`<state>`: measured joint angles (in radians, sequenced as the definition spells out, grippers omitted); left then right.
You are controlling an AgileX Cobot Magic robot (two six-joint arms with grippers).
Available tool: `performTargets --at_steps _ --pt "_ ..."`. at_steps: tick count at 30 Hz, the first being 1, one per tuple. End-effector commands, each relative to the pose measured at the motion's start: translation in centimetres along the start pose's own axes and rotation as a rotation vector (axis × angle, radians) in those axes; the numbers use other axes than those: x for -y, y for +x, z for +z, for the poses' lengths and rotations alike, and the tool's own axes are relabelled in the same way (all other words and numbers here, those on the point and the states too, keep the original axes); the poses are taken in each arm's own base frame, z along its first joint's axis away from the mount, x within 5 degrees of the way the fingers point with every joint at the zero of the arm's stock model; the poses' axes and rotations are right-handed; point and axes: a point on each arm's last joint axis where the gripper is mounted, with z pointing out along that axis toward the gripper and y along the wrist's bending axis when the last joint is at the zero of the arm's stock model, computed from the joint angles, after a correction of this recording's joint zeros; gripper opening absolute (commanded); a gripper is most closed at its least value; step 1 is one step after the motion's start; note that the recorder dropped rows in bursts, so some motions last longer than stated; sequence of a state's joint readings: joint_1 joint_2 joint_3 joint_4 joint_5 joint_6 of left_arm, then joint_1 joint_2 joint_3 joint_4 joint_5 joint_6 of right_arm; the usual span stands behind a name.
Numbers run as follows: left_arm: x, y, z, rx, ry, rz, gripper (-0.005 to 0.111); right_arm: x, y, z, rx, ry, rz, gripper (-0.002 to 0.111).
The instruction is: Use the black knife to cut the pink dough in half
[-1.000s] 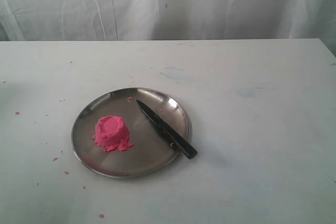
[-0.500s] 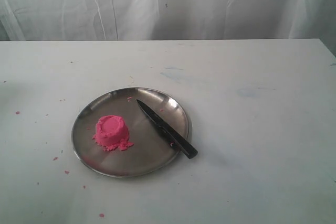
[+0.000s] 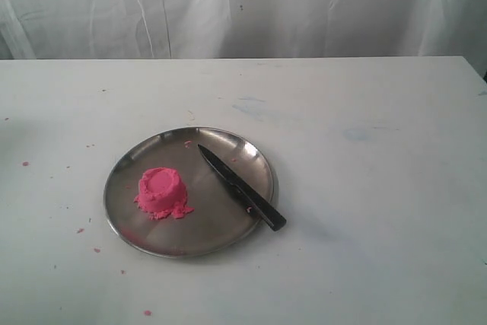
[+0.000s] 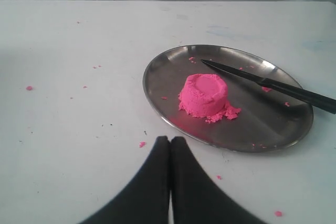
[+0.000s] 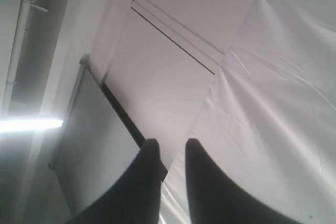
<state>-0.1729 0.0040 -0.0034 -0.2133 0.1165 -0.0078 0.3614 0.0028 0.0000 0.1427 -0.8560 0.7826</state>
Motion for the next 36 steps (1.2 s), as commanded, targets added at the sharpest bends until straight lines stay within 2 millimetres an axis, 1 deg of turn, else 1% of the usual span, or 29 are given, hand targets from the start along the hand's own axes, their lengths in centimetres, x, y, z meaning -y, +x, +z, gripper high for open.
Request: performTargets --at_steps 1,4,6,7,8,9,11,13,16,17,18,19,21,22,23,24,25,26,27,28,30,32,33,35,36 --pt "0.0 0.0 0.0 0.010 -0.002 0.000 0.000 -0.4 0.4 0.4 -0.079 0.006 0.021 0.005" --pt "0.0 0.0 0.0 0.010 -0.002 0.000 0.000 -1.4 0.7 2.0 -0.273 0.123 0.014 0.005" --pt "0.0 0.0 0.0 0.010 -0.002 0.000 0.000 -1.9 0.3 3.1 -0.433 0.316 -0.056 0.005" --pt "0.0 0.0 0.0 0.010 -0.002 0.000 0.000 -2.4 -0.7 4.2 -0.549 0.462 -0.177 0.005" --pt "0.0 0.0 0.0 0.010 -0.002 0.000 0.000 -2.6 -1.0 4.7 -0.605 0.493 -0.228 0.005" --pt "0.0 0.0 0.0 0.010 -0.002 0.000 0.000 -3.3 -1.5 5.5 -0.642 0.479 -0.262 0.005" --pt "0.0 0.0 0.0 0.010 -0.002 0.000 0.000 -4.2 -1.5 7.2 -0.788 0.445 -0.319 0.005" --pt "0.0 0.0 0.0 0.010 -0.002 0.000 0.000 -4.6 -0.8 8.6 -0.965 0.435 -0.352 0.005" --pt "0.0 0.0 0.0 0.010 -0.002 0.000 0.000 -4.5 0.8 10.6 -1.227 0.462 -0.408 0.005" --pt "0.0 0.0 0.0 0.010 -0.002 0.000 0.000 -4.3 2.4 12.1 -1.366 0.463 -0.450 0.006" --pt "0.0 0.0 0.0 0.010 -0.002 0.000 0.000 -4.4 3.1 13.0 -1.427 0.454 -0.468 0.008" --pt "0.0 0.0 0.0 0.010 -0.002 0.000 0.000 -4.1 4.8 14.2 -1.513 0.461 -0.494 0.013" --pt "0.0 0.0 0.0 0.010 -0.002 0.000 0.000 -3.2 7.4 15.6 -1.661 0.449 -0.548 0.021" --pt "0.0 0.0 0.0 0.010 -0.002 0.000 0.000 -2.7 8.8 16.0 -1.719 0.446 -0.549 0.024" --pt "0.0 0.0 0.0 0.010 -0.002 0.000 0.000 -2.0 10.8 16.3 -1.792 0.406 -0.544 0.025" --pt "0.0 0.0 0.0 0.010 -0.002 0.000 0.000 -1.6 11.9 16.5 -1.811 0.391 -0.531 0.026" --pt "0.0 0.0 0.0 0.010 -0.002 0.000 0.000 -1.2 13.9 16.7 -1.825 0.339 -0.472 0.026" --pt "0.0 0.0 0.0 0.010 -0.002 0.000 0.000 -0.6 15.3 17.0 -1.828 0.307 -0.370 0.026" --pt "0.0 0.0 0.0 0.010 -0.002 0.000 0.000 0.0 15.7 17.1 -1.837 0.298 -0.323 0.026" --pt "0.0 0.0 0.0 0.010 -0.002 0.000 0.000 1.8 16.2 17.6 -1.840 0.291 -0.237 0.026" --pt "0.0 0.0 0.0 0.010 -0.002 0.000 0.000 4.2 16.6 17.8 -1.863 0.296 -0.164 0.026" --pt "0.0 0.0 0.0 0.010 -0.002 0.000 0.000 7.2 16.9 17.8 -1.890 0.318 -0.104 0.026" --pt "0.0 0.0 0.0 0.010 -0.002 0.000 0.000 9.9 17.2 17.5 -1.911 0.344 -0.095 0.026" --pt "0.0 0.0 0.0 0.010 -0.002 0.000 0.000 12.5 17.6 17.1 -1.939 0.355 -0.115 0.030" --pt "0.0 0.0 0.0 0.010 -0.002 0.000 0.000 13.5 17.8 17.0 -1.958 0.336 -0.135 0.033"
